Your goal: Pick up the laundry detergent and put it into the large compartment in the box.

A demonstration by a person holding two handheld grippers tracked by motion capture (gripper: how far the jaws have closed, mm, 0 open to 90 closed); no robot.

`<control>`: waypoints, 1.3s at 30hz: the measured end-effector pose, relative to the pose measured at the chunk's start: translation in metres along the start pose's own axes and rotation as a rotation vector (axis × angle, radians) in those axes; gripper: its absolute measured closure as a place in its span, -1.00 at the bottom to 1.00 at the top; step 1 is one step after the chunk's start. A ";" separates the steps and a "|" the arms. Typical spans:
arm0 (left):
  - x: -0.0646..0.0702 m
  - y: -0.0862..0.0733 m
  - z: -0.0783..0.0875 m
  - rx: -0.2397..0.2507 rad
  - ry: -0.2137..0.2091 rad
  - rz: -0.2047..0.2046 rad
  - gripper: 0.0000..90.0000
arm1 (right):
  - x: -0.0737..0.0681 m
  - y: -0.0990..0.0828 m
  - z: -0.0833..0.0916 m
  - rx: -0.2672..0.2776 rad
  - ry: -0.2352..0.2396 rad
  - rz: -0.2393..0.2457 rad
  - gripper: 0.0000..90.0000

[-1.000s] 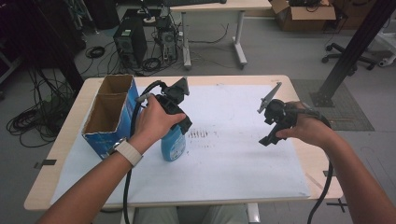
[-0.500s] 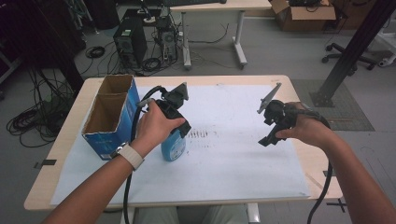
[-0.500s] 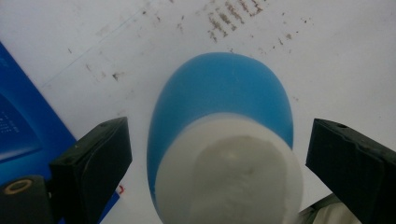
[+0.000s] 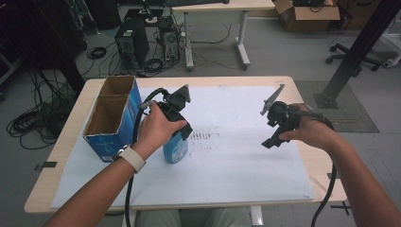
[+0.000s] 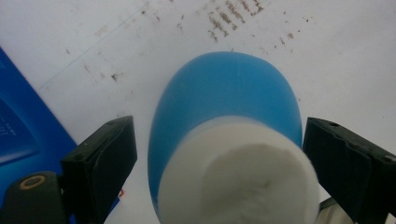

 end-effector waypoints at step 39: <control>0.000 0.001 0.002 0.016 -0.018 0.001 -0.28 | 0.000 0.000 0.000 -0.006 -0.007 0.000 -0.70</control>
Point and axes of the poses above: each handheld gripper's, and its own axes: z roughly backward along the jaws, y roughly out of its top, x roughly to its right, the point moved 8 cm from there along -z, roughly forward along the jaws, and after that the axes turned 4 degrees about -x, right-handed, at the moved point
